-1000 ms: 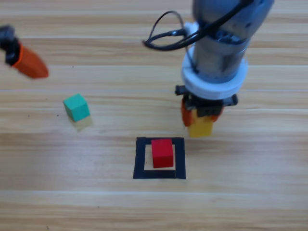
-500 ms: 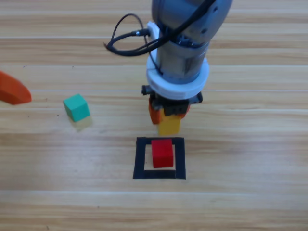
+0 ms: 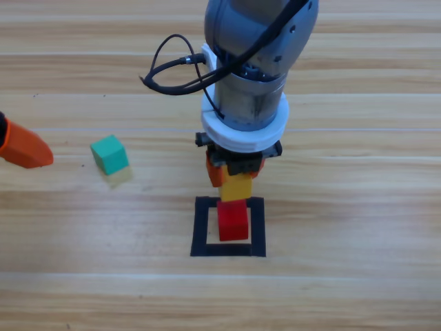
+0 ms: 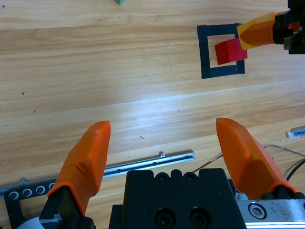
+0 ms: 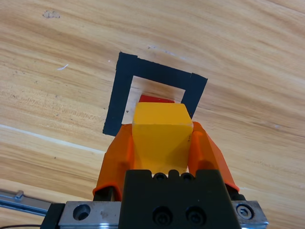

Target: Stack the blocks in the rectangular block: red at the bottom, yellow in the middle, green on top

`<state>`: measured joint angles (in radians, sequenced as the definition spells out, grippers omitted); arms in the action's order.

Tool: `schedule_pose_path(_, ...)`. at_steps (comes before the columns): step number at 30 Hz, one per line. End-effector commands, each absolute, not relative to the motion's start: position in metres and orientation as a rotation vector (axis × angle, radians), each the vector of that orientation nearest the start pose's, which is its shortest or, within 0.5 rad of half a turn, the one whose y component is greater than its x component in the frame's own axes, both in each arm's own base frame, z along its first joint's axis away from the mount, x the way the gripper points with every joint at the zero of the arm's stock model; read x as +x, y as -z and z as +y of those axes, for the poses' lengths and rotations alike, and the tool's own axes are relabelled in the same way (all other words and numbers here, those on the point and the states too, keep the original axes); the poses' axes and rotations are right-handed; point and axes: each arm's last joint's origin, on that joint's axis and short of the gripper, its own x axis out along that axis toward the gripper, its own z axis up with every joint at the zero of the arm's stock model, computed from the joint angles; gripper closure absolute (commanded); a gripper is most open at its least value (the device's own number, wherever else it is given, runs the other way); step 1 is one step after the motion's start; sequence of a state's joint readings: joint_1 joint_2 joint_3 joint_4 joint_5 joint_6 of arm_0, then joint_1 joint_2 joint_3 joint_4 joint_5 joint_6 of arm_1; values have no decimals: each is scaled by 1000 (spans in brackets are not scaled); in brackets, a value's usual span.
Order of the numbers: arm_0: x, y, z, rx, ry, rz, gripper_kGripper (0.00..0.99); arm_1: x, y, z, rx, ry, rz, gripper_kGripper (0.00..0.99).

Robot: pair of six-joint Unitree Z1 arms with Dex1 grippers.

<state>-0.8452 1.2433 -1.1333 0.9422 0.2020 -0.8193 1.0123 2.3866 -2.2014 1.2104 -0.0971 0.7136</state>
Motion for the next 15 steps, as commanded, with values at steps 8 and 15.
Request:
schedule_pose_path(8, 129, -347, -126, -202, 135, 1111, 44, 253, -194, 442, -264, -261, 1457, 786)
schedule_pose_path(15, 132, -341, -130, -192, 131, 1122, 44, 253, -189, 442, -270, -252, 1463, 786)
